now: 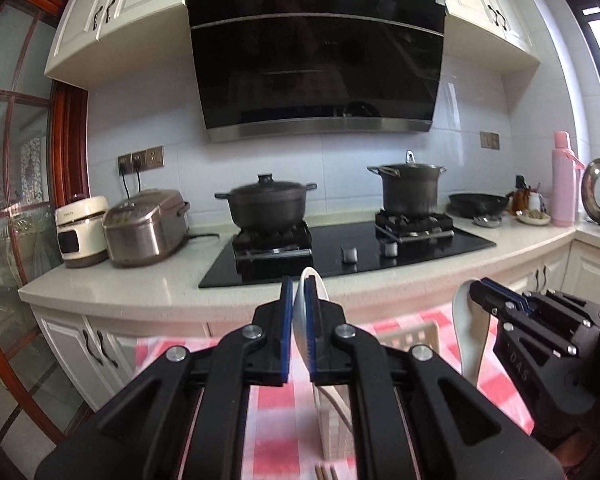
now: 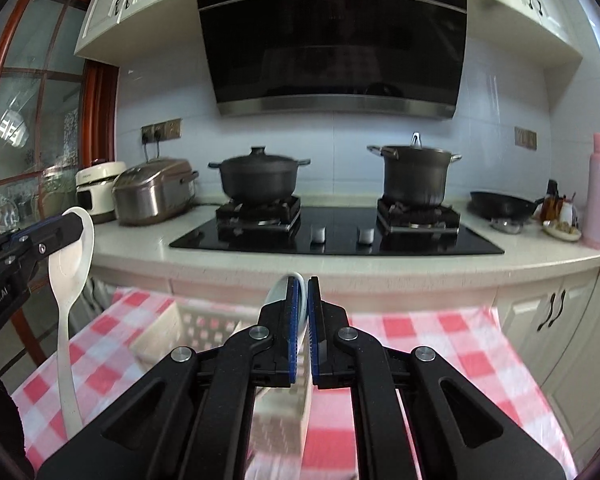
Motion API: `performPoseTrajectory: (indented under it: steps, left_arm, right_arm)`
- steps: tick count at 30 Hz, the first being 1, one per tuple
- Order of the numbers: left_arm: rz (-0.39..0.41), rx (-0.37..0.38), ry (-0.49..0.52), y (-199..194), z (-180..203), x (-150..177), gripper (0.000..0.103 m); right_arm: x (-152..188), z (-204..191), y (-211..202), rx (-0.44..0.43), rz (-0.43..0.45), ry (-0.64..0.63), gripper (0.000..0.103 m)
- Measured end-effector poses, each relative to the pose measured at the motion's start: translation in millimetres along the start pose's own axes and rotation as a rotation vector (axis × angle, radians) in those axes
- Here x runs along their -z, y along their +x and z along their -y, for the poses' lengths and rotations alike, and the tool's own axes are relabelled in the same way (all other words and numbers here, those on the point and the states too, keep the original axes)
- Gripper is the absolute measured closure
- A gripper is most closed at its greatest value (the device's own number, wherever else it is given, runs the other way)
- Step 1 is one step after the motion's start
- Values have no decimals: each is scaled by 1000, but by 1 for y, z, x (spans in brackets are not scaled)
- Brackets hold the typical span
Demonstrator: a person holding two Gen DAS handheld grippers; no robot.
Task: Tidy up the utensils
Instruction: 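Lift both held spoons and carry them over the white basket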
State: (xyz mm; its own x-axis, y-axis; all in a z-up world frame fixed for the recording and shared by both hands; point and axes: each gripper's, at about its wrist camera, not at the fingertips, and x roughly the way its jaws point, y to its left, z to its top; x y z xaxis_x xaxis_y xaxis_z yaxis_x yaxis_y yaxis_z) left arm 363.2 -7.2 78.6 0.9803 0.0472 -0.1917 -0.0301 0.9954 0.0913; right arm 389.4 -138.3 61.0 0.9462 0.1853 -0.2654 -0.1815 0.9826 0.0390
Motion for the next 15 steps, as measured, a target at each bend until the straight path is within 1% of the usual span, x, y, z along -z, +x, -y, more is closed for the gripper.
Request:
performPoseTrajectory:
  steps: [2, 5, 11, 15]
  left_arm:
    - [30, -24, 6, 10, 1, -9, 97]
    - [55, -52, 9, 24, 2, -16, 97]
    - [66, -98, -8, 63, -1, -20, 97]
    - [70, -119, -3, 81, 1, -16, 97]
  right_arm:
    - [-6, -1, 7, 19, 27, -11, 98]
    - [-11, -2, 18, 43, 60, -26, 98]
    - [-13, -2, 41, 77, 108, -45, 98]
    - [-10, 1, 54, 75, 108, -35, 97]
